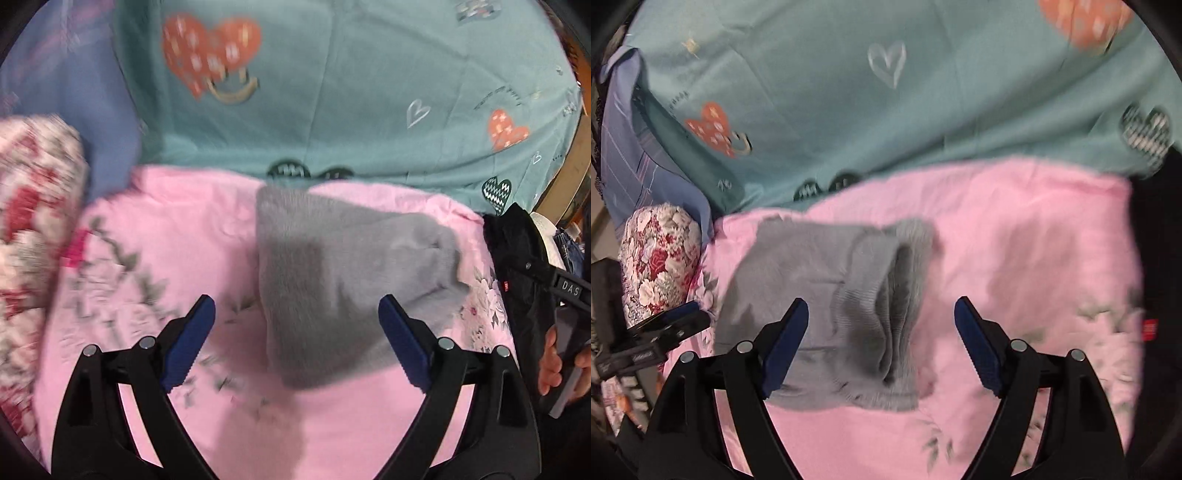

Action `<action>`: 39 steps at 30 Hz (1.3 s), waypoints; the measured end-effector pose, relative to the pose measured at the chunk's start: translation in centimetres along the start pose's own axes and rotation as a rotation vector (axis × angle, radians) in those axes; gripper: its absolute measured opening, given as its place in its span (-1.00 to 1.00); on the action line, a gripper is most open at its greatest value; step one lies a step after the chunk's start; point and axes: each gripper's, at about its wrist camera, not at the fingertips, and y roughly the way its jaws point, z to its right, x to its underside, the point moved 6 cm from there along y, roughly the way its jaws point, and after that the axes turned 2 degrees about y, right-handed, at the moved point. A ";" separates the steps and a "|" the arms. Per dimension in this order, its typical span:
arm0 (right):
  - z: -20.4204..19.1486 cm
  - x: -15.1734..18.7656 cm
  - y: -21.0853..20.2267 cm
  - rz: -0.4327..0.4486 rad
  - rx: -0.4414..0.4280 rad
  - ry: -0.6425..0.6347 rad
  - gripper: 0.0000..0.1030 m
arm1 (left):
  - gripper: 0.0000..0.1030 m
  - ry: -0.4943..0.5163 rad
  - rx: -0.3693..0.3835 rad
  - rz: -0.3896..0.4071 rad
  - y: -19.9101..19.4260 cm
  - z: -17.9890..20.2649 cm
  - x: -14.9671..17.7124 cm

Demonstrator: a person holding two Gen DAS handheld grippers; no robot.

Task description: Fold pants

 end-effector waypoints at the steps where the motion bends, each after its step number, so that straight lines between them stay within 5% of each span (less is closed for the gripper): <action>1: -0.5 0.2 -1.9 0.028 0.028 -0.012 0.77 | 0.88 0.014 -0.033 0.038 -2.9 0.9 0.4; 6: -3.9 4.8 -11.1 0.105 0.098 -0.062 0.97 | 0.96 -0.012 -0.102 0.142 -12.1 4.1 3.4; 11: -5.5 11.4 -15.7 0.183 0.158 -0.070 0.97 | 0.96 -0.040 -0.145 0.163 -15.5 5.6 6.6; 16: -5.1 14.6 -16.2 0.263 0.158 -0.048 0.97 | 0.96 0.017 -0.227 0.187 -14.2 6.9 8.5; 24: -3.4 16.0 -15.6 0.285 0.268 -0.078 0.97 | 0.96 -0.031 -0.257 0.128 -9.7 4.3 11.4; 29: -3.2 16.9 -14.0 0.244 0.290 -0.096 0.97 | 0.96 -0.062 -0.251 0.069 -7.6 3.5 12.3; 39: -3.5 17.6 -13.3 0.214 0.261 -0.100 0.97 | 0.96 -0.052 -0.256 0.076 -7.5 3.7 12.5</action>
